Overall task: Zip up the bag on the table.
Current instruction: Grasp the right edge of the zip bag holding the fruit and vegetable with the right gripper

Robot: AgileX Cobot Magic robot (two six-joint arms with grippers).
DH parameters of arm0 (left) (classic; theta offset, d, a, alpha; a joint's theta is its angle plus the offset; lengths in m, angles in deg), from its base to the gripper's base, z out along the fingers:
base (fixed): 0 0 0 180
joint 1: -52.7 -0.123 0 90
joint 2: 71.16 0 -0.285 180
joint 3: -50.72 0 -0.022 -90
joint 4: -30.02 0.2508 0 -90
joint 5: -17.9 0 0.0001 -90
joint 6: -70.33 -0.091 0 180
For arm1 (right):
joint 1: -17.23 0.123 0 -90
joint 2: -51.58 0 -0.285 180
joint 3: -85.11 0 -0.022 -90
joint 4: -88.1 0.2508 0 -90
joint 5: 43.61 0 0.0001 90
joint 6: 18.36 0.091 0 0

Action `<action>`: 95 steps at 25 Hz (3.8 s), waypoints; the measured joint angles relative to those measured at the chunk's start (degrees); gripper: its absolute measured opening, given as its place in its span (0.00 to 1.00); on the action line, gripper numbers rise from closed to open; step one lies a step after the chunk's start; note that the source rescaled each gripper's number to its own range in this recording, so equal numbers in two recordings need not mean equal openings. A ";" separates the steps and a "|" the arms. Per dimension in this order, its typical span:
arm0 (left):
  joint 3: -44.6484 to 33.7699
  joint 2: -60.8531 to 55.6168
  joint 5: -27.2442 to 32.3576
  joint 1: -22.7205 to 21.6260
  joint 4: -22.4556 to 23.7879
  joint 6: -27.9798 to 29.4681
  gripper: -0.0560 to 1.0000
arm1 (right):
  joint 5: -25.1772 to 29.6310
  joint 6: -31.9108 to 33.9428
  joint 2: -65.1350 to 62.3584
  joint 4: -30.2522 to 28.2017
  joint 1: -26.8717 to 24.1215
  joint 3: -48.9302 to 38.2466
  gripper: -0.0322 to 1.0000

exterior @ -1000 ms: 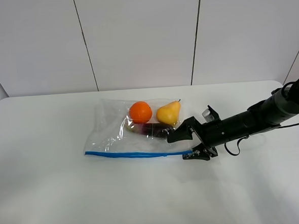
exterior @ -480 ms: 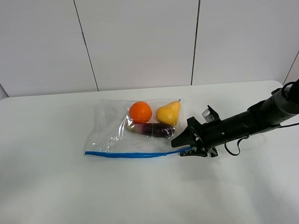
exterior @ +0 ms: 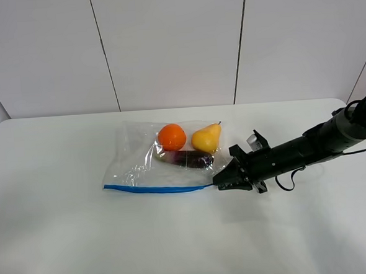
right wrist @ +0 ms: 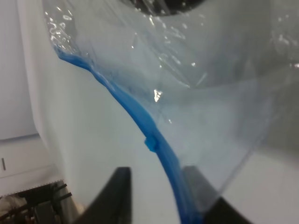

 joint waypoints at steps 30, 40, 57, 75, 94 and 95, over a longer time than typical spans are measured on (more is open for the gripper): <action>0.00 0.00 0.00 0.00 0.00 0.00 0.88 | 7.82 -0.11 0.00 -0.04 0.00 0.00 0.03; 0.00 0.00 0.00 0.00 0.00 0.00 0.88 | 8.74 -0.89 0.00 -2.45 0.00 0.00 0.03; 0.00 0.00 0.00 0.00 0.00 0.00 0.88 | 3.46 10.73 0.00 -4.41 -1.81 0.04 0.87; -0.04 0.00 0.00 0.00 0.00 0.00 0.88 | -2.36 11.04 0.97 1.29 4.01 2.02 0.86; -0.04 0.00 0.00 0.00 0.00 0.00 0.88 | -1.53 12.23 1.04 -0.17 4.00 2.12 0.36; -0.04 0.00 0.00 0.00 0.00 0.00 0.88 | -1.25 12.23 1.04 -0.17 4.00 2.12 0.36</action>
